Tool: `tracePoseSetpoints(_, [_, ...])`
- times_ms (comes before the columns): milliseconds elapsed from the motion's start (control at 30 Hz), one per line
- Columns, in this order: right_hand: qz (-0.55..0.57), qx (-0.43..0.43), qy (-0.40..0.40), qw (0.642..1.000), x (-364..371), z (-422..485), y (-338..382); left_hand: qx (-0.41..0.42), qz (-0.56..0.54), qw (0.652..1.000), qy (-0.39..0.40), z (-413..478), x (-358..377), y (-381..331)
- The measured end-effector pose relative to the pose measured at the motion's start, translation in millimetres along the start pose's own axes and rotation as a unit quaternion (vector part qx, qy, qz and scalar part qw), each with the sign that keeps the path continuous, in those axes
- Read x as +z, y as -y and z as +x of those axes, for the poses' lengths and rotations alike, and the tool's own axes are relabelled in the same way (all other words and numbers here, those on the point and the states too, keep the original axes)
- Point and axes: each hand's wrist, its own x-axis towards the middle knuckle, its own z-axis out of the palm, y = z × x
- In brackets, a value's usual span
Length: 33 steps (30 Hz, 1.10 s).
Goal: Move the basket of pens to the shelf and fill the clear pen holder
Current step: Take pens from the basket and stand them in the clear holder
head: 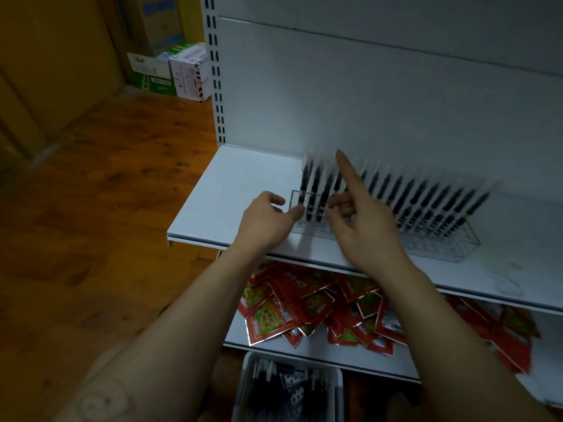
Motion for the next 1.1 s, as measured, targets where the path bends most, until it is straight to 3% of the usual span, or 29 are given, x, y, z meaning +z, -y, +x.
tracePoseSetpoints(267, [0.046,0.069,-0.018,0.996,-11,-42,10,0.003,-0.033,0.999,-0.002,-61,-7,8])
tracePoseSetpoints(533, [-0.001,0.136,0.149,0.979,14,-105,-11,-0.012,0.042,0.998,0.035,-116,20,53])
tracePoseSetpoints(767, [0.000,0.243,0.290,0.925,55,-175,-60,-0.090,0.153,0.976,0.124,-152,52,146])
tracePoseSetpoints(933, [0.015,0.320,0.367,0.874,89,-221,-102,-0.117,0.255,0.938,0.202,-154,64,200])
tracePoseSetpoints(1100, [0.035,0.387,0.374,0.842,115,-242,-135,-0.124,0.242,0.939,0.211,-135,69,208])
